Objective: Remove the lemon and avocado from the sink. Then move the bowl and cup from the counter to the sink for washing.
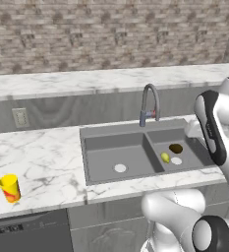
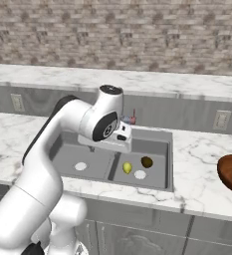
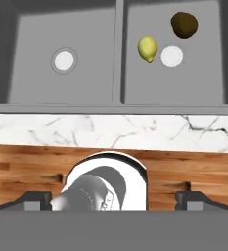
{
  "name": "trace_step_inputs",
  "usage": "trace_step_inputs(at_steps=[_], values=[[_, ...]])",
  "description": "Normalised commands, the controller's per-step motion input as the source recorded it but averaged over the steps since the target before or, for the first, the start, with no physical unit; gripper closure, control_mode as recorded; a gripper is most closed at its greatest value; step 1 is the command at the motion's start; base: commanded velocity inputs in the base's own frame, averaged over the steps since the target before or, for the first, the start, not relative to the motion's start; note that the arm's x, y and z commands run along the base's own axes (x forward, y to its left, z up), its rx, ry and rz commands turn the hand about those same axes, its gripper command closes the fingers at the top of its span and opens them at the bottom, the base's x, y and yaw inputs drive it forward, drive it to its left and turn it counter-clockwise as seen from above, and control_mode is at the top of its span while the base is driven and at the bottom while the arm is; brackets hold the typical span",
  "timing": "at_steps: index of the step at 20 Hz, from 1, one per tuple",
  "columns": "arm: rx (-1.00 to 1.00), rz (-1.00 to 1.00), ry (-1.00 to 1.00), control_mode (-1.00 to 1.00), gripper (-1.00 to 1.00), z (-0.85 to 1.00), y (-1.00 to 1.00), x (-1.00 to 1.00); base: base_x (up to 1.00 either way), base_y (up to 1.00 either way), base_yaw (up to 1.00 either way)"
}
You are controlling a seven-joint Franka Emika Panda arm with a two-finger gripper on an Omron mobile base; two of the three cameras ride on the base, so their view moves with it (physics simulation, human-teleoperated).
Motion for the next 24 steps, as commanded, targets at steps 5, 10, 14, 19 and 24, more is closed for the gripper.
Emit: trace_step_inputs(at_steps=[5, 10, 14, 19, 24], values=[[0.0, -0.02, 0.0, -1.0, -1.0, -0.19, -0.13, 0.05, 0.0, 0.0, 0.0], [0.0, -0.04, 0.0, -1.0, -1.0, -0.18, -0.1, 0.11, 0.0, 0.0, 0.0], [0.01, -0.01, 0.02, -1.0, -1.0, -0.16, -0.1, 0.12, 0.0, 0.0, 0.0], [0.0, -0.02, 0.05, -1.0, -1.0, -0.18, -0.05, 0.14, 0.0, 0.0, 0.0], [0.02, -0.03, 0.04, -1.0, -1.0, -0.18, -0.06, 0.15, 0.0, 0.0, 0.0]])
